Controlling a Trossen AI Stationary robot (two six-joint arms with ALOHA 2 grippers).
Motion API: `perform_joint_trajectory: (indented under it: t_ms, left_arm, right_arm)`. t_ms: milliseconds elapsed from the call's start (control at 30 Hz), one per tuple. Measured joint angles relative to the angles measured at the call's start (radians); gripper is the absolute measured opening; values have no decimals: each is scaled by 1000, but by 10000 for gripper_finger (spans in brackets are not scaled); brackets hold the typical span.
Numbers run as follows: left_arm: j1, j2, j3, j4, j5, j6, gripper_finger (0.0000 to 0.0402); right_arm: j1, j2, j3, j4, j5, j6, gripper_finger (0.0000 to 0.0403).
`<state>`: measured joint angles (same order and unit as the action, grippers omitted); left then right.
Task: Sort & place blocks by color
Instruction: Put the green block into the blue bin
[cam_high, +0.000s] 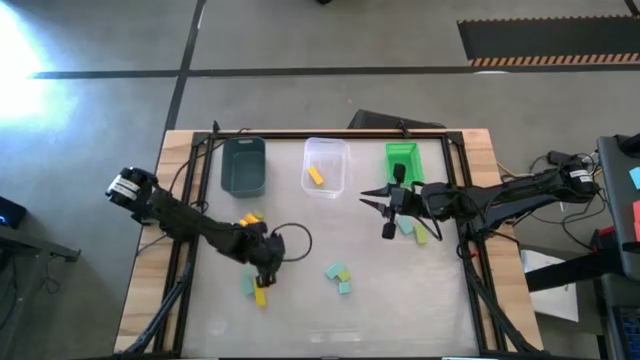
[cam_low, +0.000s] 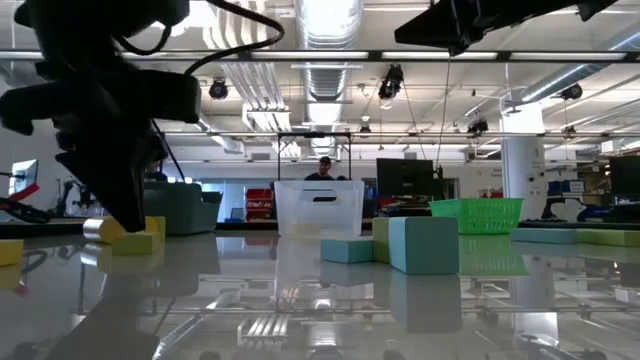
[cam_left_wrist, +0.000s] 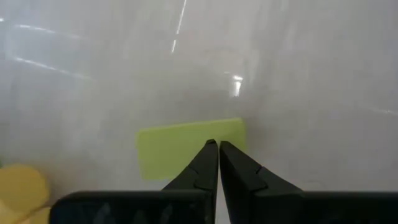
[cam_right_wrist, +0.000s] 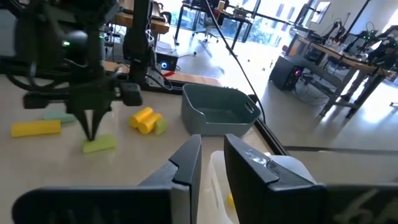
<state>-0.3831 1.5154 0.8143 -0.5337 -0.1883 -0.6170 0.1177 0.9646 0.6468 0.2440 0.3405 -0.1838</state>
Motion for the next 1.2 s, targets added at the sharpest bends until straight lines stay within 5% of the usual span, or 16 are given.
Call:
perform_joint_trajectory:
  t_ms: [367, 800, 1200]
  left_arm:
    - [26, -152, 5, -24, 149, 379, 23]
    - [82, -52, -15, -21, 115, 799, 256]
    - [83, 35, -18, 12, 133, 966, 235]
  right_arm:
    - [0, 0, 0, -6, 0, 9, 59]
    - [2, 0, 0, -14, -3, 66, 59]
    - [2, 1, -2, -30, -3, 101, 59]
